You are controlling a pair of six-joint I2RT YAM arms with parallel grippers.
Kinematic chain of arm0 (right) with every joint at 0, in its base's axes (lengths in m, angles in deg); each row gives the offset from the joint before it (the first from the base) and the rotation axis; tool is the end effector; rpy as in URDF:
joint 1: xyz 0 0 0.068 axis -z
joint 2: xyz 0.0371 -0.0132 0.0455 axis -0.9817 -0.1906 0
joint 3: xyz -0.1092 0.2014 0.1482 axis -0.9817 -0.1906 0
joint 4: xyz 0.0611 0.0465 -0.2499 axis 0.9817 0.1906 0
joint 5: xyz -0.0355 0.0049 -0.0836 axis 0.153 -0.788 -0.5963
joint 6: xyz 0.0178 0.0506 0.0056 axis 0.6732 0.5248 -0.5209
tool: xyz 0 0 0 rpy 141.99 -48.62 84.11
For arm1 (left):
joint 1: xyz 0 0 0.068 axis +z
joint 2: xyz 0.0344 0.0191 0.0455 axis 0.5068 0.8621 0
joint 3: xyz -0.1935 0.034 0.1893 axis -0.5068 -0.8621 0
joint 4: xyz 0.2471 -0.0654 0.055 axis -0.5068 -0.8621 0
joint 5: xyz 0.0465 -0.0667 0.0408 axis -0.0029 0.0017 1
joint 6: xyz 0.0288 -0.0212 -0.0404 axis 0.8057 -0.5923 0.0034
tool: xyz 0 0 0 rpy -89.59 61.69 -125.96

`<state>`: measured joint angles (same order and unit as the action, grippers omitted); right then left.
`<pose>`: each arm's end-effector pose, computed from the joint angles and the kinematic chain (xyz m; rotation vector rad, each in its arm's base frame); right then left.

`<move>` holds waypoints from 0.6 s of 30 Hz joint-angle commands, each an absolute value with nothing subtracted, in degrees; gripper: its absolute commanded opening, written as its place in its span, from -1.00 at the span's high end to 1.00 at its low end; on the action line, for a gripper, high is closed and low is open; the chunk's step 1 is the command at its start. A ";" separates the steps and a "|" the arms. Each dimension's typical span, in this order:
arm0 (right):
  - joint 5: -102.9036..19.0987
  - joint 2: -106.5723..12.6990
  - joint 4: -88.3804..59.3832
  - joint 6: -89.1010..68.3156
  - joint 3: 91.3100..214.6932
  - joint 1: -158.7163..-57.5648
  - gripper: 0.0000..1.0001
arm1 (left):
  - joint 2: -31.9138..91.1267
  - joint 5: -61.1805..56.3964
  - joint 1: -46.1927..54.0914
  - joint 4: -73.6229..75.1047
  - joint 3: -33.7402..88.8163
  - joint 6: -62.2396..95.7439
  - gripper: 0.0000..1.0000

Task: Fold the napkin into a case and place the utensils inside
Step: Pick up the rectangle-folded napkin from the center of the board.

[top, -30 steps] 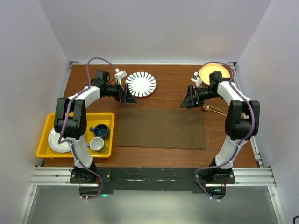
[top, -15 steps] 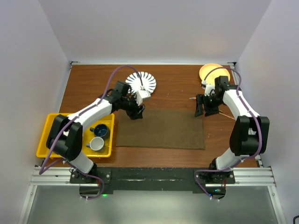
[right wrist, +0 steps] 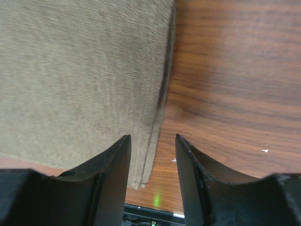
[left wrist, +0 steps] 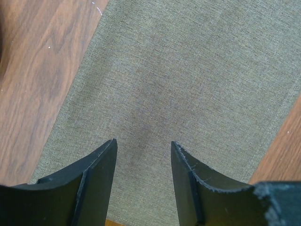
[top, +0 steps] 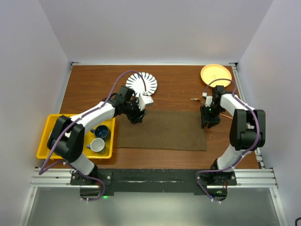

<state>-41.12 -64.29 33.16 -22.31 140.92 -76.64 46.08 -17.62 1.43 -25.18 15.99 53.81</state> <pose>0.3071 -0.0075 0.1754 -0.0849 3.0044 0.2091 0.2820 -0.1726 0.2141 1.2872 2.1429 -0.5426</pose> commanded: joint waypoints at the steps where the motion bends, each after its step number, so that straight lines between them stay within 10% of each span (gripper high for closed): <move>1: -43.57 -65.70 29.91 -20.81 138.64 -76.90 0.16 | 45.61 -17.25 1.36 -22.90 15.93 52.77 -0.10; 7: -41.98 -68.07 29.03 -19.32 137.40 -78.22 0.27 | 45.78 -17.16 1.36 -22.37 16.10 52.24 -0.12; 12: -41.37 -69.39 30.95 -20.28 138.71 -78.22 0.95 | 45.78 -16.98 1.36 -22.19 16.37 51.80 -0.14; 18: -44.35 -64.92 36.13 -23.26 144.86 -76.64 1.00 | 45.69 -16.72 1.36 -22.11 16.10 51.45 -0.17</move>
<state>-41.66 -67.52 33.44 -20.69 140.28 -77.63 46.08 -16.94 1.43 -24.45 15.99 52.74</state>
